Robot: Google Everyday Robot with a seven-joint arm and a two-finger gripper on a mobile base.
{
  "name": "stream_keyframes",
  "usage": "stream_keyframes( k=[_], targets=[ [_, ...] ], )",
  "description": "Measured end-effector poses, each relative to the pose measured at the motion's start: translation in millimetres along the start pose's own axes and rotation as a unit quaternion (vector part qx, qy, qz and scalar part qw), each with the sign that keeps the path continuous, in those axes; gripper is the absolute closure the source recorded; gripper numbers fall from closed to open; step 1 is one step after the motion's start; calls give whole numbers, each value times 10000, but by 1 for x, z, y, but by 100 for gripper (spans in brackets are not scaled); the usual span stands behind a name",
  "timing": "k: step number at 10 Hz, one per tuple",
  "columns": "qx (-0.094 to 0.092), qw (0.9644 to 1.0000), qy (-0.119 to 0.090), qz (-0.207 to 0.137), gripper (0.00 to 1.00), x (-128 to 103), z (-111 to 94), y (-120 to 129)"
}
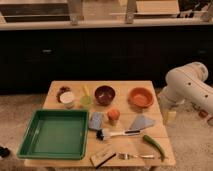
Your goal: Wipe purple bowl with towel
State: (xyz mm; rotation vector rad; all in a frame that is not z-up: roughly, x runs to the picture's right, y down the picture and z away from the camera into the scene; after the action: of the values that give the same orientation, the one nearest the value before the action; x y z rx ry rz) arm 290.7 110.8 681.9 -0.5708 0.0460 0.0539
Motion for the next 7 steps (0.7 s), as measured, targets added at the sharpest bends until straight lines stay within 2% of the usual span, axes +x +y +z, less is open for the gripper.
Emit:
stream_keyframes(
  k=[3, 7],
  targets=[
    [-8, 9993, 9, -376, 20, -10, 22, 15],
    [-6, 9981, 0, -623, 20, -17, 33, 21]
  ],
)
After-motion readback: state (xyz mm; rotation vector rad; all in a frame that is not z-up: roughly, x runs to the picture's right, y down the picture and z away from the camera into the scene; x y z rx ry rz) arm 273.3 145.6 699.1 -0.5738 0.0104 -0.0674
